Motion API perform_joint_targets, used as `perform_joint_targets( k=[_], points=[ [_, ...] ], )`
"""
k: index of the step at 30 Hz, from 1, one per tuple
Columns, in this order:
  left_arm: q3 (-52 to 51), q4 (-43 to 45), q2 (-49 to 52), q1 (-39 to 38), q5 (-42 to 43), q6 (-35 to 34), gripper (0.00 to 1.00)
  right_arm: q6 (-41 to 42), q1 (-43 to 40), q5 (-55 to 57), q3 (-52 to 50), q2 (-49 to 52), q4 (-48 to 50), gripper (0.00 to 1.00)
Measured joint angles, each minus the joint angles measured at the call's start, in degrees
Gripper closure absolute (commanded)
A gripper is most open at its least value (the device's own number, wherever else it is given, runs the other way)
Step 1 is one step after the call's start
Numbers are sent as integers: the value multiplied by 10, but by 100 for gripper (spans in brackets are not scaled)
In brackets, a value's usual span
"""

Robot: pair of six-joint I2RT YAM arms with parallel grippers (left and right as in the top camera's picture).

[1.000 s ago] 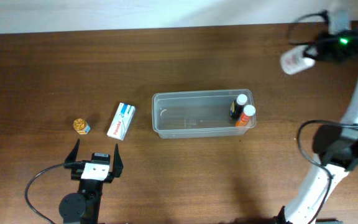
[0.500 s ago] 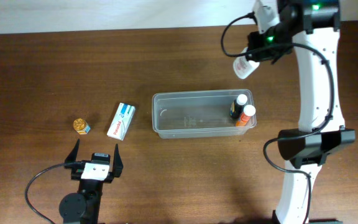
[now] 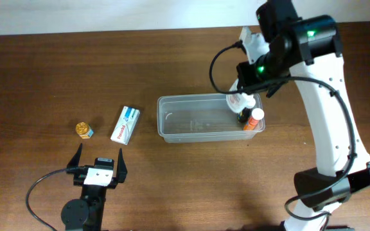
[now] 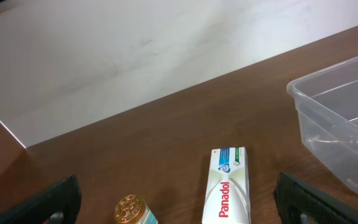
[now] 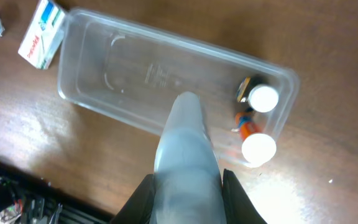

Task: Pack container
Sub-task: 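Carry the white spray bottle over the container and lower it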

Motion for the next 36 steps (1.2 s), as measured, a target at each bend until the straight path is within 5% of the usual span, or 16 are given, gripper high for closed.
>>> perform_joint_targets(
  k=[36],
  points=[
    [0, 0, 0, 0, 0, 0, 1, 113, 1, 45, -258, 2, 211, 82]
  ],
)
